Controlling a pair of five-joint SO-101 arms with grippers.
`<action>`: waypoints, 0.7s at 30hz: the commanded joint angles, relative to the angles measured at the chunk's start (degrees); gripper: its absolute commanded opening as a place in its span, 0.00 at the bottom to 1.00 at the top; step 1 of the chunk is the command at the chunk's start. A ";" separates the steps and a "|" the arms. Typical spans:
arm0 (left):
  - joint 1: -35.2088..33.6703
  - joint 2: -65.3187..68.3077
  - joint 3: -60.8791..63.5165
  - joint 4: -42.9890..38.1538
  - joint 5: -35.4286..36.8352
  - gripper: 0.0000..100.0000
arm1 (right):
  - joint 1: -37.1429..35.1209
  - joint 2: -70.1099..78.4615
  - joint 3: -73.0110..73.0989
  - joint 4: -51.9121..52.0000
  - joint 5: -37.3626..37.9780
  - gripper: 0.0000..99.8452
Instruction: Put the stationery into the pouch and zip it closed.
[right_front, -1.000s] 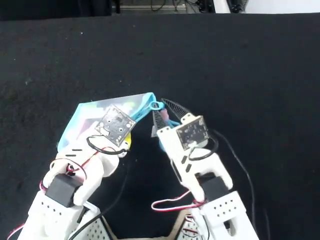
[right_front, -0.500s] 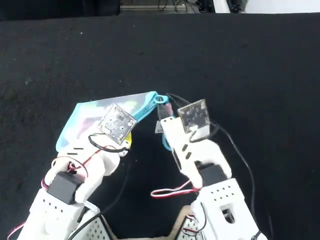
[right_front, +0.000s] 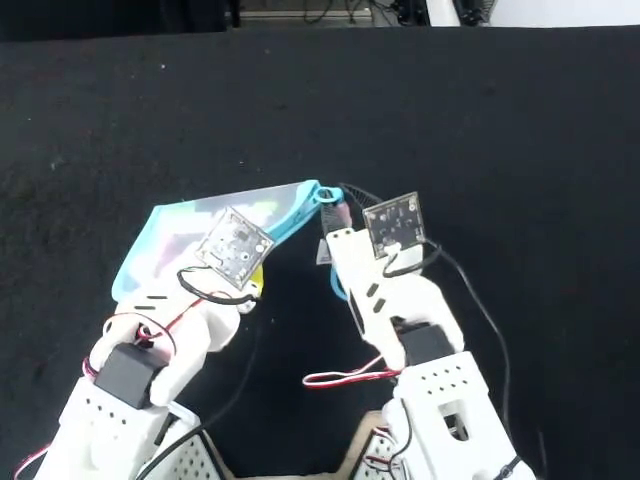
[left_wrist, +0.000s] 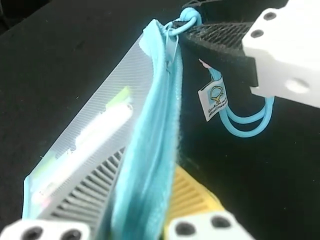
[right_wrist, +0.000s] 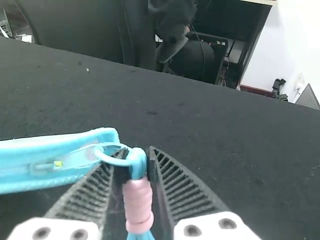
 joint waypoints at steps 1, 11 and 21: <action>-0.57 -0.35 -1.63 1.32 0.70 0.03 | 4.84 0.22 -2.77 -1.93 -0.62 0.01; -0.48 -10.02 1.89 1.05 0.70 0.03 | 5.01 0.31 -2.86 -2.02 -0.26 0.01; -0.66 -16.00 3.03 2.20 0.70 0.03 | 7.56 0.31 -2.59 -4.22 -0.53 0.01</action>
